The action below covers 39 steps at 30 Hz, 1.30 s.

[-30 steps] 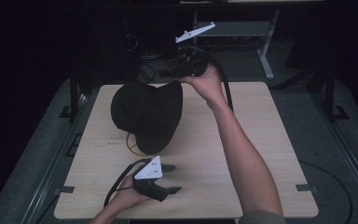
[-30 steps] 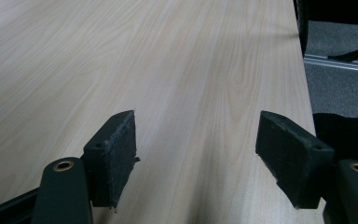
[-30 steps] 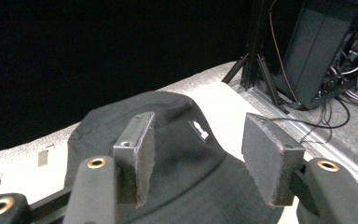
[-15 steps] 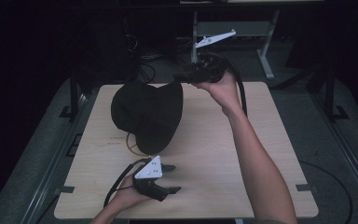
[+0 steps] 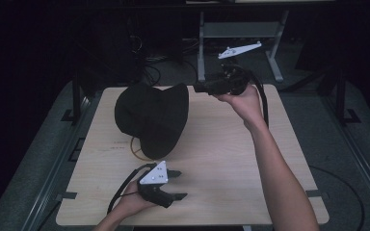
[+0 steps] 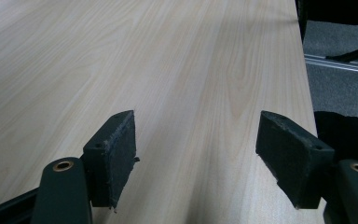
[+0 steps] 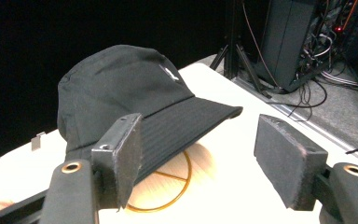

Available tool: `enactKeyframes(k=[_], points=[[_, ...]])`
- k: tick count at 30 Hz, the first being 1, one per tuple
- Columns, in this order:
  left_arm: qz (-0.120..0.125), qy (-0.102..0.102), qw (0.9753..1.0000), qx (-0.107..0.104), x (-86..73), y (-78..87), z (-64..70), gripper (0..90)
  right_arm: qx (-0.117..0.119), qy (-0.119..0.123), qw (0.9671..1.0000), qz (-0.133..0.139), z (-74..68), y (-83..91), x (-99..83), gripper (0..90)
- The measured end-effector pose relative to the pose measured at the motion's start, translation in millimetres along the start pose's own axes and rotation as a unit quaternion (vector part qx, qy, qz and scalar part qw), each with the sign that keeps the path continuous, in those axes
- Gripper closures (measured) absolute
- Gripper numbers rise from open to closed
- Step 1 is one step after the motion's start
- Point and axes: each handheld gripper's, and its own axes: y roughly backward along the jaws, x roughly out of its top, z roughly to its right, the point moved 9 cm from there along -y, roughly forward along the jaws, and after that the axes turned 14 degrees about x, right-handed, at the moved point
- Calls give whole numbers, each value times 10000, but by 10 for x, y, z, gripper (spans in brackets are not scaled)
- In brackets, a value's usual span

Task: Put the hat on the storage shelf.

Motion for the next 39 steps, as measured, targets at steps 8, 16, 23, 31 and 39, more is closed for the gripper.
enactKeyframes(k=[8, 16, 23, 31, 39], points=[[-2, -35, 10000, 25, -6, -4, -1, 278, -28, -64, 10000, -70, -43, 101, -192, 278], [39, -38, 10000, 7, 3, -15, 16, 277, -66, -165, 9998, -116, -57, 181, -434, 260], [16, -78, 10000, 12, -3, -11, 12, 276, -147, -185, 9997, -97, -77, 291, -599, 238], [-3, -53, 10000, 10, -7, -5, 17, 275, -245, -288, 9991, -176, -107, 412, -938, 223], [25, -35, 10000, -2, 0, -14, 27, 274, -340, -387, 9985, -158, -169, 547, -1241, 210]])
